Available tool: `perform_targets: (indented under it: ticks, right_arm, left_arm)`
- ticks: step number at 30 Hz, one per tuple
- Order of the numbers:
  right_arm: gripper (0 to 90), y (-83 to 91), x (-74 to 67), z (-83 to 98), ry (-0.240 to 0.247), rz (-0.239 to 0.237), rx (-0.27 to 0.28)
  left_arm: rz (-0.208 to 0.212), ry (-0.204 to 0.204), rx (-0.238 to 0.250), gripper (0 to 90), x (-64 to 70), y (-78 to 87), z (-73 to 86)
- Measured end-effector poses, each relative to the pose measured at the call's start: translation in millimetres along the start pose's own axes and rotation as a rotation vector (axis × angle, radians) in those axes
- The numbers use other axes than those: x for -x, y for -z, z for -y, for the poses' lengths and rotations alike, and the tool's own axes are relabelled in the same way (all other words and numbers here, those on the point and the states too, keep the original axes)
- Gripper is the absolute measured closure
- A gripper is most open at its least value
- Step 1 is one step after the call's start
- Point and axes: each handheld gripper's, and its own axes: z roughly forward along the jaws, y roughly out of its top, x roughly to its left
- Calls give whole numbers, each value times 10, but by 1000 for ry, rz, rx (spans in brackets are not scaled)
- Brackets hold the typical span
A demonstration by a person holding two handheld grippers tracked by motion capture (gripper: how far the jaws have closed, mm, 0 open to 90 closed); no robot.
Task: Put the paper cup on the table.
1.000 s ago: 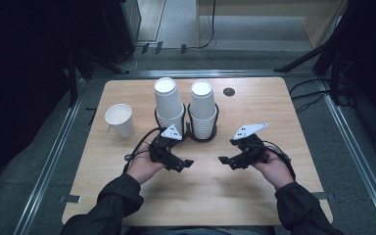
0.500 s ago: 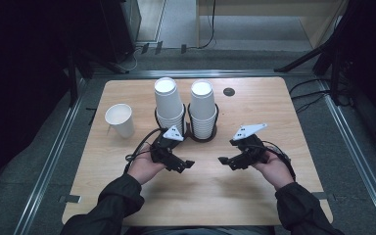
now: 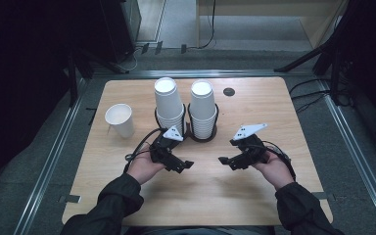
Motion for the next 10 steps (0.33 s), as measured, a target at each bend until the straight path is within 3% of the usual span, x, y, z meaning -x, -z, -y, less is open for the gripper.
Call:
perform_targets:
  ticks: [6, 10]
  right_arm:
    - [196, 3, 2, 0, 1, 0, -1]
    - [196, 1, 11, -3, 1, 2, -1]
  left_arm:
    - [0, -10, -12, 11, 1, 2, 11]
    - [5, 6, -6, 11, -24, 4, 21]
